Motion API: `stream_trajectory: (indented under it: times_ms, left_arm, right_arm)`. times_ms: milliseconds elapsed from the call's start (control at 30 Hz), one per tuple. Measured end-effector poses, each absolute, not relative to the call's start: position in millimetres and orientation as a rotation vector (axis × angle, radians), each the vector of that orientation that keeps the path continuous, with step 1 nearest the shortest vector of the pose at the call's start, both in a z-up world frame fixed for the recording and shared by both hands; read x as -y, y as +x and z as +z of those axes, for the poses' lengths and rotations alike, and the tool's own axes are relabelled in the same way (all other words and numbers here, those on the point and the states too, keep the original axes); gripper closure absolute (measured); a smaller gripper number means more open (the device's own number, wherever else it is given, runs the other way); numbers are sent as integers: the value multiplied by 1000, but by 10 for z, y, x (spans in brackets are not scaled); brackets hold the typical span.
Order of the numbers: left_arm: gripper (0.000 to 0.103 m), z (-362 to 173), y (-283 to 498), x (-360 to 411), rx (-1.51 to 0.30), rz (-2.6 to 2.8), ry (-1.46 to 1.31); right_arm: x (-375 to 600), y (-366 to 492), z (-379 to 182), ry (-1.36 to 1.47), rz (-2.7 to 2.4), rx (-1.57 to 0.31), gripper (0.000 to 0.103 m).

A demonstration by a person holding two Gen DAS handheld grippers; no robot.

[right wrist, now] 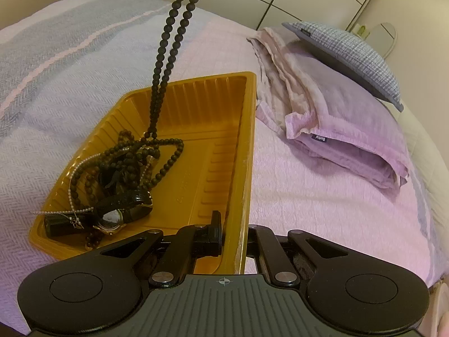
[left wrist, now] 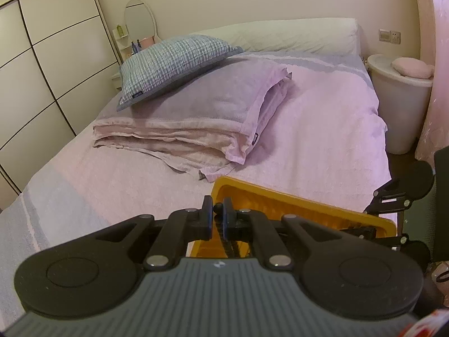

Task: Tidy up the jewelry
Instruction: 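Lift the dark bead necklace high and lower it into the tray, then open the left tool to release the necklace into the tray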

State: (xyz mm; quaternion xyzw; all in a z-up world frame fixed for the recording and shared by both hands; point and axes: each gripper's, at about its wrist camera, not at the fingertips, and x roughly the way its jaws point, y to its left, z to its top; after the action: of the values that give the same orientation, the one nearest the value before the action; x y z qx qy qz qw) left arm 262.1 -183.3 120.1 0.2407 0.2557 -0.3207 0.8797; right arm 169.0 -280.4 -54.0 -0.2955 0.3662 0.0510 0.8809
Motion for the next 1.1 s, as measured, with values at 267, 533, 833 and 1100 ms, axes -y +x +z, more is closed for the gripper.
stream_trajectory:
  times_ms: [267, 533, 833, 1100]
  left_arm:
    - [93, 1118, 2625, 1760, -570, -658, 491]
    - [93, 852, 2583, 1582, -634, -621, 484]
    - [91, 544, 2513, 1345, -709, -584, 438]
    - [88, 388, 2471, 1273, -750, -565, 413]
  right_arm:
    - [2834, 1693, -551, -610, 109, -765, 99]
    - [2870, 1699, -559, -601, 119, -765, 99]
    - [2992, 1761, -562, -582, 160, -777, 99]
    - [3227, 1888, -537, -513, 232, -790, 99]
